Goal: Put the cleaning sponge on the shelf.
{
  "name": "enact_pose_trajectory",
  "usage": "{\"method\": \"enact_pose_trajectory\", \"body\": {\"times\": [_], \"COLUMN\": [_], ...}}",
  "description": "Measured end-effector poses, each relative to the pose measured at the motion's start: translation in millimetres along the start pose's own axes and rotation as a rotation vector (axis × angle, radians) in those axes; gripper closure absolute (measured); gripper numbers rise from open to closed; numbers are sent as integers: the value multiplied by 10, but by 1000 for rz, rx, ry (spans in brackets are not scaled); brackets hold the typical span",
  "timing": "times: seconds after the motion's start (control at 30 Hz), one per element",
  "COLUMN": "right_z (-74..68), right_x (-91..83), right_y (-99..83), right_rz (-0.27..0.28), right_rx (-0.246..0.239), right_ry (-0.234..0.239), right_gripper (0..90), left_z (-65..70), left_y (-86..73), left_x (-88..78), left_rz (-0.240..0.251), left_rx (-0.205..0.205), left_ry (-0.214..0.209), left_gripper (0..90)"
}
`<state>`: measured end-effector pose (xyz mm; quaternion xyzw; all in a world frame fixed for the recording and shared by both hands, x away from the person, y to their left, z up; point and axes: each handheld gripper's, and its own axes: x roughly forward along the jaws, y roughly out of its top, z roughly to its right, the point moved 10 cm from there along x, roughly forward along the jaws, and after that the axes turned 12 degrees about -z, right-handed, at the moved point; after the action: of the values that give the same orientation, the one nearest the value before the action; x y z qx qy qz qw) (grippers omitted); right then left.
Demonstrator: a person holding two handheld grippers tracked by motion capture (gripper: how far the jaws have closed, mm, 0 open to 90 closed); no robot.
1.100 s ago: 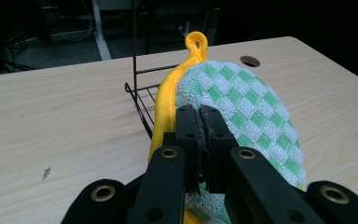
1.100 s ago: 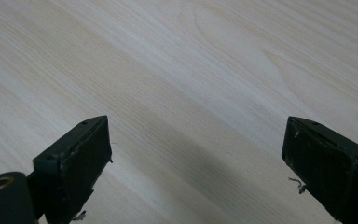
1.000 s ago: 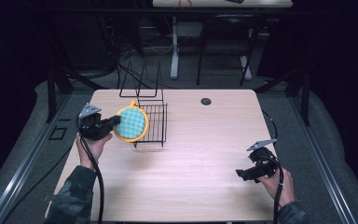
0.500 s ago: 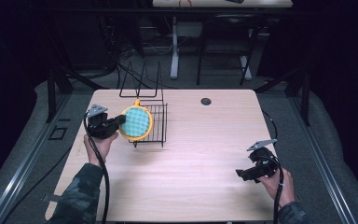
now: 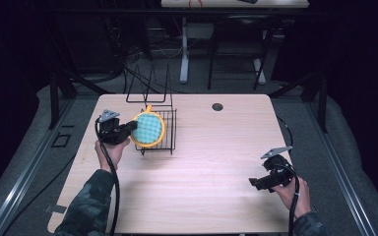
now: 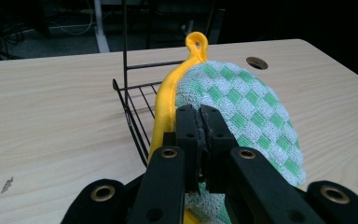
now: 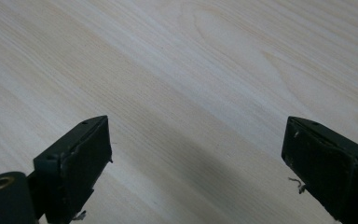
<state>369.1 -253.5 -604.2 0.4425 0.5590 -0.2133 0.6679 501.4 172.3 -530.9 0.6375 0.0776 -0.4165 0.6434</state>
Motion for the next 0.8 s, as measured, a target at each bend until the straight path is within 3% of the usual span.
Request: {"method": "enact_pose_trajectory", "body": {"times": [0.2,0.57,0.8], "right_z": [-12,-13,-11], "right_x": [-14,-15,-12], "right_y": [-3,10,8], "right_rz": [4,9,9], "right_rx": [-10,-8,-15], "right_ry": [1,1,-1], "right_gripper": [77,77,77], "left_z": [33,63,24], "left_y": [18,7,-1], "left_x": [32,161,200], "left_rz": [11,-10,-10], "left_rx": [-5,3,-5], "left_ry": [3,5,17], "left_gripper": [876,876,876]}}
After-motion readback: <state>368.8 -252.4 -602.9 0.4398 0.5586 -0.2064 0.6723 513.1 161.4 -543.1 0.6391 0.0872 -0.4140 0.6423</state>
